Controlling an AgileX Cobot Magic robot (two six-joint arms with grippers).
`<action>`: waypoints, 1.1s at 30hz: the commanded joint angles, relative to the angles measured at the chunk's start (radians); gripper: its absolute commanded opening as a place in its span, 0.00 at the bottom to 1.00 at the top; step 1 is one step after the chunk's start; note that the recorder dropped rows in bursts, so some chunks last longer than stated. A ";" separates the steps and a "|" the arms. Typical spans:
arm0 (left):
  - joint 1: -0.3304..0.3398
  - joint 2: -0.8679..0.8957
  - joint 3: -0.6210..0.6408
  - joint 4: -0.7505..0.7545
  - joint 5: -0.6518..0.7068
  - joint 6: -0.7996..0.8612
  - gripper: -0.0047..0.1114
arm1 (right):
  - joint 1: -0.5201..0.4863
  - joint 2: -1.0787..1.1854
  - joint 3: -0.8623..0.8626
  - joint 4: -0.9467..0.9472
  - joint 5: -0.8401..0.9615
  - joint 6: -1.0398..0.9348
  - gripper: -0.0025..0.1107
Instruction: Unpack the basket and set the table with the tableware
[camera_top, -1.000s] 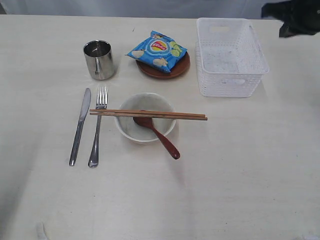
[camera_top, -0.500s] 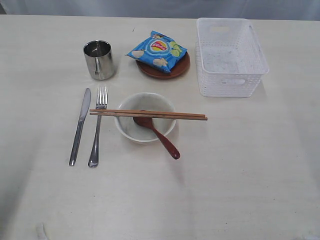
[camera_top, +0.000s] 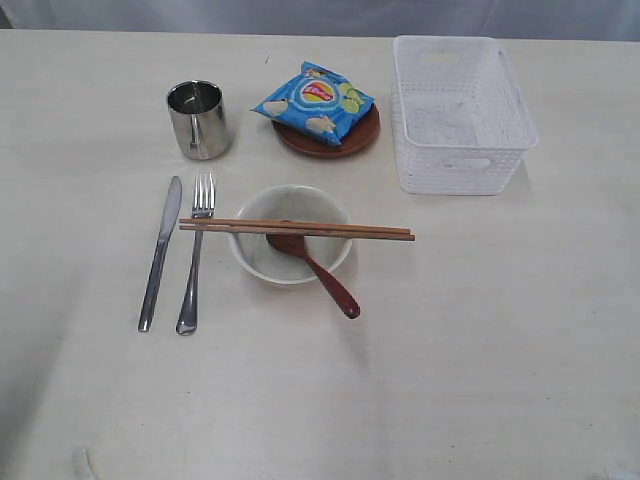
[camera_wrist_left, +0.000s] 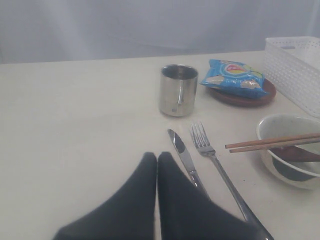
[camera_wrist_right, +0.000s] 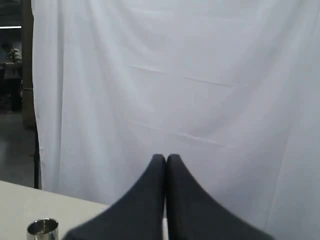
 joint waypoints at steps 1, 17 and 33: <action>-0.006 -0.003 0.003 0.004 -0.002 -0.001 0.04 | -0.018 -0.055 0.001 -0.041 -0.006 -0.038 0.02; -0.006 -0.003 0.003 0.004 -0.002 -0.001 0.04 | -0.211 -0.102 0.351 0.032 -0.128 -0.020 0.02; -0.006 -0.003 0.003 0.004 -0.002 -0.001 0.04 | -0.286 -0.102 0.440 0.054 0.081 -0.010 0.02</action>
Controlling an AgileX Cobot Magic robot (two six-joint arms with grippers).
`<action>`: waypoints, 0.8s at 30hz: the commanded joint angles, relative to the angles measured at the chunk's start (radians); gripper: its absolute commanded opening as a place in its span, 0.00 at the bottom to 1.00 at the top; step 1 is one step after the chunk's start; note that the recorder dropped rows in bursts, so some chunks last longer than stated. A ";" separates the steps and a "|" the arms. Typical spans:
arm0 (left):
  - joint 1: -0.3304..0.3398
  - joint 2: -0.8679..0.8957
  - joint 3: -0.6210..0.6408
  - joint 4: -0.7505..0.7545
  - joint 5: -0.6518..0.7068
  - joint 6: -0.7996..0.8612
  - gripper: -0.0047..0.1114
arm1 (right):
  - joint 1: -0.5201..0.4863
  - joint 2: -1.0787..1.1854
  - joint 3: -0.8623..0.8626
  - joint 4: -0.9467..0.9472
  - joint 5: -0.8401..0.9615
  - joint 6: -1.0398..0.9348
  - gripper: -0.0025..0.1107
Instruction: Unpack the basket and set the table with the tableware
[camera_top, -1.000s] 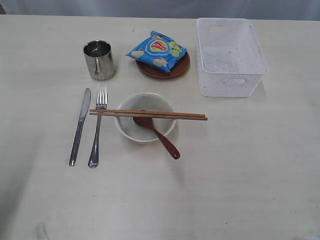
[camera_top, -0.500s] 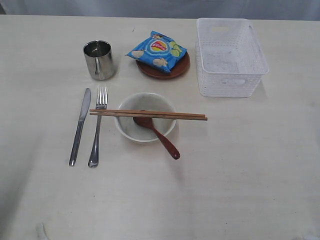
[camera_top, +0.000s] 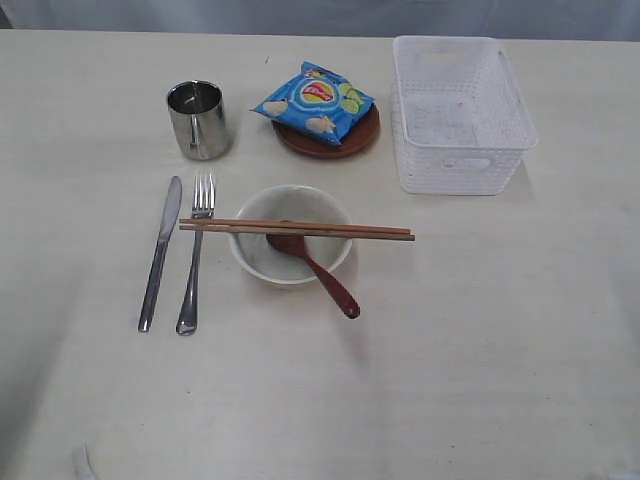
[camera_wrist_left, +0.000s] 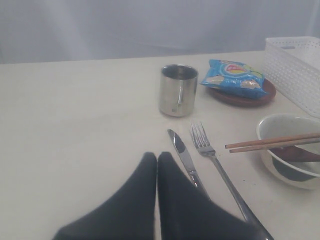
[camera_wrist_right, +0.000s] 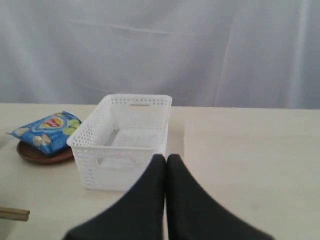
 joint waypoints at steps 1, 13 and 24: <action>-0.006 -0.003 0.003 0.004 -0.002 -0.001 0.04 | -0.050 -0.006 0.004 -0.005 0.149 -0.005 0.02; -0.006 -0.003 0.003 0.004 -0.002 -0.001 0.04 | 0.003 -0.006 0.004 -0.041 0.160 -0.035 0.02; -0.006 -0.003 0.003 0.004 -0.002 -0.001 0.04 | 0.003 -0.006 0.004 -0.041 0.156 -0.035 0.02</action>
